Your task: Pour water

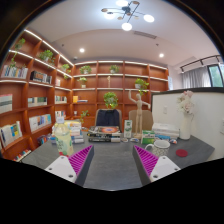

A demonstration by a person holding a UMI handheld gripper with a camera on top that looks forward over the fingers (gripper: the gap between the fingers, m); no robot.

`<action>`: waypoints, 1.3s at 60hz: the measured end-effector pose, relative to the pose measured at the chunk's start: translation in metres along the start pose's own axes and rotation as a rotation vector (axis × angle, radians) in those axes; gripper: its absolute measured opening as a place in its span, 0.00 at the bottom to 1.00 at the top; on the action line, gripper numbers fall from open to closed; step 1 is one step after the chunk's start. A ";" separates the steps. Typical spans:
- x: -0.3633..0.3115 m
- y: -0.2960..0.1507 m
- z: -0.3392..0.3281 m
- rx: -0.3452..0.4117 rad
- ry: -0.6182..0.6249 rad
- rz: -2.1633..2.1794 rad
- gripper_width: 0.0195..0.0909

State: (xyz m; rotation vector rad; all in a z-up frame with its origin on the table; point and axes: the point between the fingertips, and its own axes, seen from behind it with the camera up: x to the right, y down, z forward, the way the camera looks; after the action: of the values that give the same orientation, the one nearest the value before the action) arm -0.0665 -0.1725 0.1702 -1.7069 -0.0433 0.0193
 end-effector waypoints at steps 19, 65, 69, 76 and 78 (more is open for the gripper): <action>-0.137 0.064 0.044 -0.028 -0.175 0.051 0.84; -0.219 0.049 0.151 0.001 -0.212 0.043 0.34; -0.219 0.049 0.150 0.004 -0.217 0.043 0.28; -0.219 0.049 0.150 0.002 -0.221 0.045 0.26; -0.219 0.049 0.149 -0.002 -0.227 0.050 0.26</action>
State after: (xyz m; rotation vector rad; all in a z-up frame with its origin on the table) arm -0.2903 -0.0399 0.0986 -1.7004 -0.1696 0.2507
